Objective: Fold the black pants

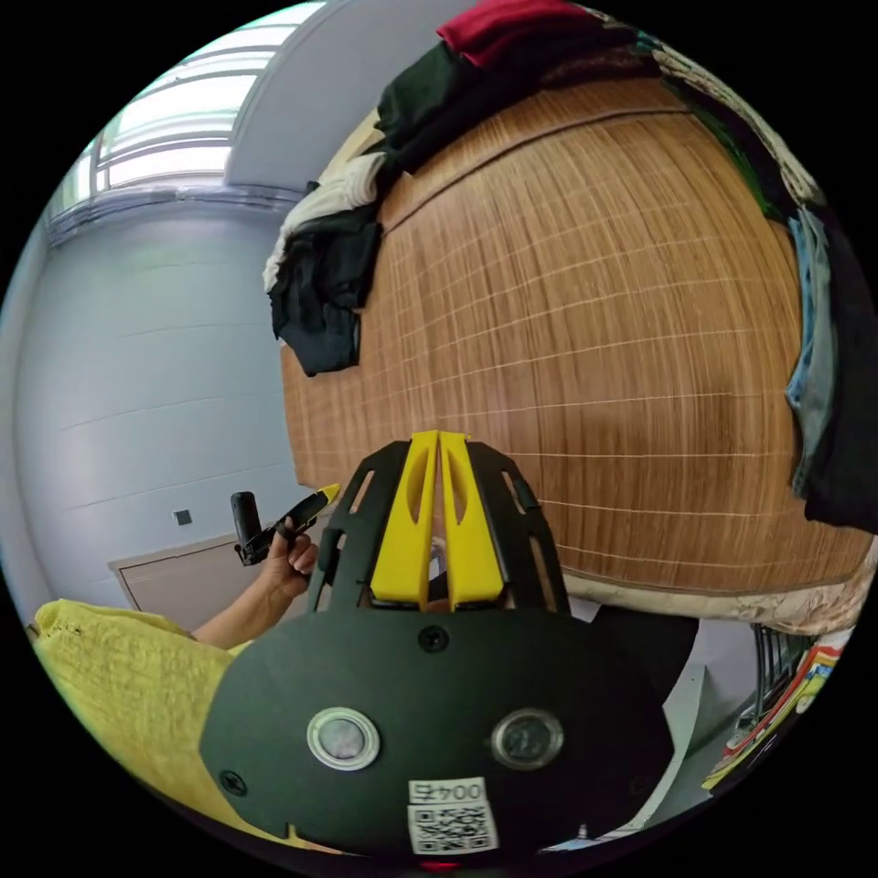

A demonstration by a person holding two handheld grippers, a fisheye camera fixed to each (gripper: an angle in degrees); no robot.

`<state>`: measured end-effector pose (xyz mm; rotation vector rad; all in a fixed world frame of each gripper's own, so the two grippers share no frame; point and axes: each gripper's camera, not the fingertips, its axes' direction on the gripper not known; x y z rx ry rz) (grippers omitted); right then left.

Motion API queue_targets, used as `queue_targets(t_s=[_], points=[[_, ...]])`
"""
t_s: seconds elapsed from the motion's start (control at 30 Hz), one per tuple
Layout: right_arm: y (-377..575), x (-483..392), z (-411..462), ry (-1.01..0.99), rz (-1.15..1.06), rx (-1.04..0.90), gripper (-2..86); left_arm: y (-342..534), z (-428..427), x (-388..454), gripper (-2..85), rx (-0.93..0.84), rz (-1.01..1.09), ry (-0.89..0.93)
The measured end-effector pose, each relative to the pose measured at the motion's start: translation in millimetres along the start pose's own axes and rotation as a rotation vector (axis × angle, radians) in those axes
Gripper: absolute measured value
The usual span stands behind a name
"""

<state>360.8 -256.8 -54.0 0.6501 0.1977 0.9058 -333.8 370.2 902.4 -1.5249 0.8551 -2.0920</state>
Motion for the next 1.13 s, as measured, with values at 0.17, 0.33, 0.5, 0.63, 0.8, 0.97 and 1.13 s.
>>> queue_targets(t_s=[0.17,0.33,0.5,0.63,0.8,0.97,1.13], points=[[30.1,-28.7,-49.2,-0.023,-0.06,0.066,-0.7,29.1,-63.8,4.4,0.2,0.073,0.045,0.009],[44.1,-49.9,-86.2,0.007,-0.139,0.054,-0.7,100.5,-123.3,-4.5,0.2,0.216,-0.017,0.051],[50.8,-64.1,-105.1,0.018,-0.262,0.012,-0.7,201.0,-160.8,-18.8,0.3,0.375,-0.145,0.066],[65.1,-49.4,-109.4,-0.038,-0.271,-0.011,-0.7,294.1,-180.5,-27.6,0.3,0.453,-0.271,0.058],[74.1,-21.7,-101.5,-0.071,-0.215,-0.069,-0.7,370.3,-196.9,-34.6,0.3,0.509,-0.384,0.002],[72.7,-19.9,-110.9,-0.077,-0.208,-0.041,-0.6,383.9,-198.4,-41.3,0.2,0.495,-0.406,0.001],[68.1,-26.5,-121.5,0.009,-0.207,0.021,0.4,316.9,-193.8,-55.7,0.2,0.397,-0.295,-0.002]])
